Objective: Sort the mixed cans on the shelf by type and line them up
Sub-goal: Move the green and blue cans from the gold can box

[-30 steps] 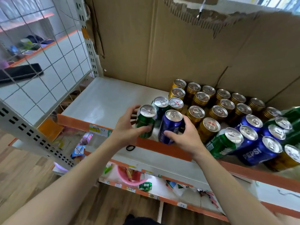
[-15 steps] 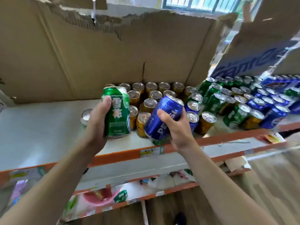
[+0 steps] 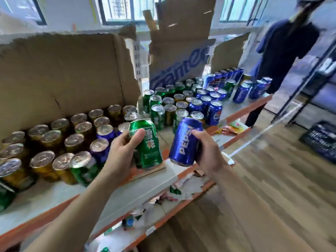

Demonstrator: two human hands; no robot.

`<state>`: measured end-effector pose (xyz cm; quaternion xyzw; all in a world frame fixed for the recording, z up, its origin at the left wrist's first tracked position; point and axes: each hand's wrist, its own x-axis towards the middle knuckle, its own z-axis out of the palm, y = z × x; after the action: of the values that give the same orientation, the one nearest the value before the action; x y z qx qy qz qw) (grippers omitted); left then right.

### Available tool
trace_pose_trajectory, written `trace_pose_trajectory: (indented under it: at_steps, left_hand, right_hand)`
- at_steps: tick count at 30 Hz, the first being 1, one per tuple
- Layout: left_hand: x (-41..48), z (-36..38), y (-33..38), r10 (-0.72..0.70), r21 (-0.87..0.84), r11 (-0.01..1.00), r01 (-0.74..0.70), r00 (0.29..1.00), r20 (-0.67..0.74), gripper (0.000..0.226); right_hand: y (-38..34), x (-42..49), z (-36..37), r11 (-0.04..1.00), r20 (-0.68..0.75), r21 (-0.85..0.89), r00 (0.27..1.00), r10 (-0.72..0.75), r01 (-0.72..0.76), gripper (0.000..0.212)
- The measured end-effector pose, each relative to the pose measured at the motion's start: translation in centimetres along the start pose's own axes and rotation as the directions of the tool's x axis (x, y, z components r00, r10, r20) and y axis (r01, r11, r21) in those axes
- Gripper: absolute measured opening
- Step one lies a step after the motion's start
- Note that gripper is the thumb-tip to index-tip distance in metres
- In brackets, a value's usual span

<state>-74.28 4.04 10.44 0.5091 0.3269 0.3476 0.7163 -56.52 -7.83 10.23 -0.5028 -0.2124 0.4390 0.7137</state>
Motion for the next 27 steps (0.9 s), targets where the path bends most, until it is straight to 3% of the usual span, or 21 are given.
trace_pose_trajectory:
  at_steps: [4,11,17,27]
  left_hand:
    - [1.4,7.0,-2.1,0.09,0.162,0.982,-0.096,0.995,0.047,0.037]
    - [3.7,18.2,-5.5,0.148,0.311,0.934,-0.175,0.983,0.109,0.036]
    - [6.0,24.7,-7.0,0.198,0.404,0.872,-0.275,0.955,0.223,0.045]
    - [14.1,30.5,-8.4,0.278,0.6,0.691,-0.403,0.914,0.294,0.079]
  right_hand:
    - [-3.2,-0.3,-7.6,0.986,-0.024,-0.158,0.998,-0.059,0.054,0.036]
    - [-8.1,-0.6,-18.8,0.933,-0.11,-0.34,0.981,-0.161,0.115,0.044]
    - [-9.9,0.3,-25.2,0.869,-0.181,-0.49,0.966,-0.183,0.072,0.079]
    - [-11.8,7.4,-30.6,0.851,-0.229,-0.519,0.947,-0.224,0.076,0.076]
